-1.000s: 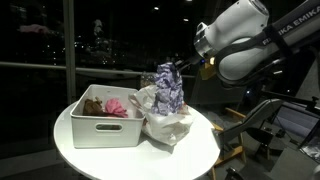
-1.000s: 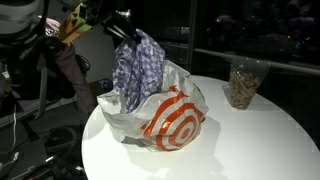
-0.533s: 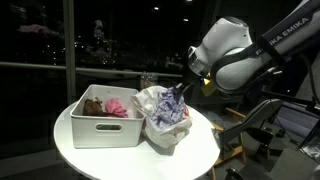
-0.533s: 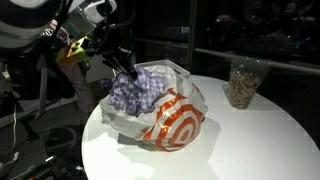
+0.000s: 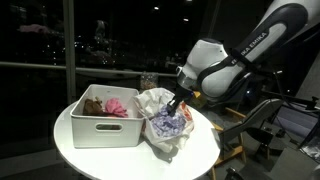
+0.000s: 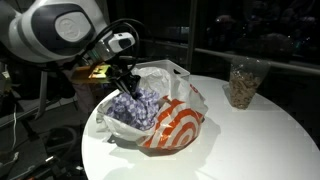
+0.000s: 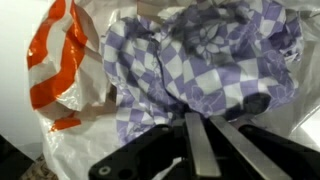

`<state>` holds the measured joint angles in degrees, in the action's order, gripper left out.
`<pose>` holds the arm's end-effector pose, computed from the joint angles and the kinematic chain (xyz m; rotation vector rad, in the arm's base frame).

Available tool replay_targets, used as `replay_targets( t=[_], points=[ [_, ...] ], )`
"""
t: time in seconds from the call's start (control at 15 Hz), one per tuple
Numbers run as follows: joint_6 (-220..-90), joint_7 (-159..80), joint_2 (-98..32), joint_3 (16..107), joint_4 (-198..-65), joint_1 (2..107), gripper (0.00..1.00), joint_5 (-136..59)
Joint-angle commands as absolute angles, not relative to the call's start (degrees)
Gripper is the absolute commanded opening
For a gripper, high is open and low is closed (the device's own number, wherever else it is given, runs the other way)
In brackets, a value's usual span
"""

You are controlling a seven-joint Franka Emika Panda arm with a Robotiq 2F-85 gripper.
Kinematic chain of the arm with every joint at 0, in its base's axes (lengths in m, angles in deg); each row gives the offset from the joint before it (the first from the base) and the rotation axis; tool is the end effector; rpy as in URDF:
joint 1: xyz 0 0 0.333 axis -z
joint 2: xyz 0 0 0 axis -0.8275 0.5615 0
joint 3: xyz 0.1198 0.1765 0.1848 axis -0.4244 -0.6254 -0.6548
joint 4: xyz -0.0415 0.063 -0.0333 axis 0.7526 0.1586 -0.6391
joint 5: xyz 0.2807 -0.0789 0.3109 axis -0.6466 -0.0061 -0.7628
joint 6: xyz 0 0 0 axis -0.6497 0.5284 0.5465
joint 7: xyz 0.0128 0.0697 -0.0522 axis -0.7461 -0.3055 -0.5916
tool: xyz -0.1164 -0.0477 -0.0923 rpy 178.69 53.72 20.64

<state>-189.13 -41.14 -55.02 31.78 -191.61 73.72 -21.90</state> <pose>0.4805 0.0791 0.1980 2.8894 0.6142 0.5547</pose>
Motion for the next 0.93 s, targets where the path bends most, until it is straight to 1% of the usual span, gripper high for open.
replay_targets(
  t=[0.0,0.13,0.33,0.4,0.47,0.53,0.67,0.73,0.87],
  points=[
    [-191.22,-40.33,-43.91,31.99,-182.11,75.47,0.07,-18.13],
    [-191.21,-38.86,-38.21,33.52,-177.01,75.39,0.07,-16.65],
    [-187.54,-39.74,-29.92,34.72,-170.07,74.51,0.06,-19.06],
    [-186.44,-45.75,-28.22,40.52,-168.66,67.45,0.06,-27.07],
    [-185.35,-49.31,-25.65,38.07,-167.42,68.96,0.05,-32.03],
    [-183.88,-51.53,-24.31,38.07,-166.26,68.61,0.06,-35.31],
    [-185.49,-46.89,-23.91,47.66,-164.84,60.72,0.06,-31.56],
    [-187.02,-46.35,-23.35,49.45,-164.22,59.07,0.06,-31.73],
    [-191.60,-41.09,-24.81,58.86,-164.29,51.29,0.06,-27.12]
  ],
)
